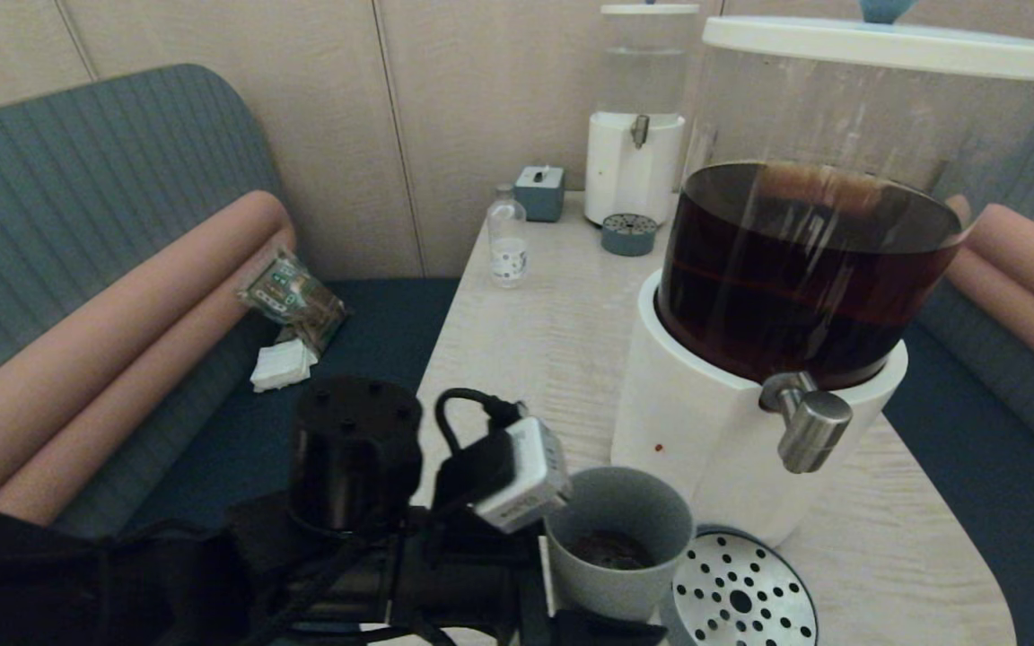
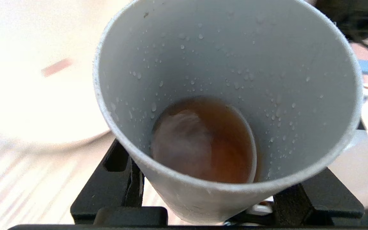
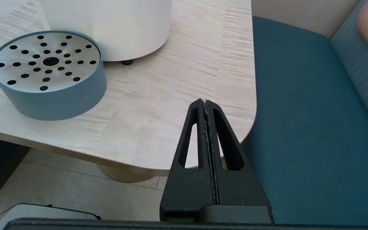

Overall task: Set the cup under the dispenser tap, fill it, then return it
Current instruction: Place the cup next to the water dispenser

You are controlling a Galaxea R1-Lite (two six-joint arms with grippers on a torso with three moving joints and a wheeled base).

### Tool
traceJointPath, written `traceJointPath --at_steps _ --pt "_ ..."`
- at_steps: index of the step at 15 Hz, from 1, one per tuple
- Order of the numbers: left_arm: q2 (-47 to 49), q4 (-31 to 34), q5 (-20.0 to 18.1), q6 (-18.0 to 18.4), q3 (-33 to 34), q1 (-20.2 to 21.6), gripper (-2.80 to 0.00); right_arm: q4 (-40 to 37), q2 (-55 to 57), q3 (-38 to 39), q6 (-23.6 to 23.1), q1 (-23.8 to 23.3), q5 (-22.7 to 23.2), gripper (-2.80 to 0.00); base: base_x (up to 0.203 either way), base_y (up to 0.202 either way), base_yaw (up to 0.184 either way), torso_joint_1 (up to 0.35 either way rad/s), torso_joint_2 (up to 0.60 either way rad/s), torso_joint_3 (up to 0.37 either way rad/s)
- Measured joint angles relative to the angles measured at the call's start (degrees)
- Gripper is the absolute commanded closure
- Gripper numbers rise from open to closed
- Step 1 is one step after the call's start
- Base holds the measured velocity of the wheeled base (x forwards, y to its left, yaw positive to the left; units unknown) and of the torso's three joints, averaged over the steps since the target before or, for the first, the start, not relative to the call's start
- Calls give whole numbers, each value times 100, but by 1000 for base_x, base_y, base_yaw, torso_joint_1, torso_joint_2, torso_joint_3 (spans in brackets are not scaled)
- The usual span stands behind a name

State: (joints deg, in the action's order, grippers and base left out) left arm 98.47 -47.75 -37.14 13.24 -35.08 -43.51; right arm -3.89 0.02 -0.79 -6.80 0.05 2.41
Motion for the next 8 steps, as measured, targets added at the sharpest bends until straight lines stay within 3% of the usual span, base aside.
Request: traceJointPath --at_steps 4,8 --pt "-841 29 415 -38 542 1123 0 -1 0 0 -1 -2 1 0 0 0 0 0 0 0" --pt "-988 -43 588 -32 346 2111 0 -2 0 0 -2 -5 0 0 0 0 0 0 0 0"
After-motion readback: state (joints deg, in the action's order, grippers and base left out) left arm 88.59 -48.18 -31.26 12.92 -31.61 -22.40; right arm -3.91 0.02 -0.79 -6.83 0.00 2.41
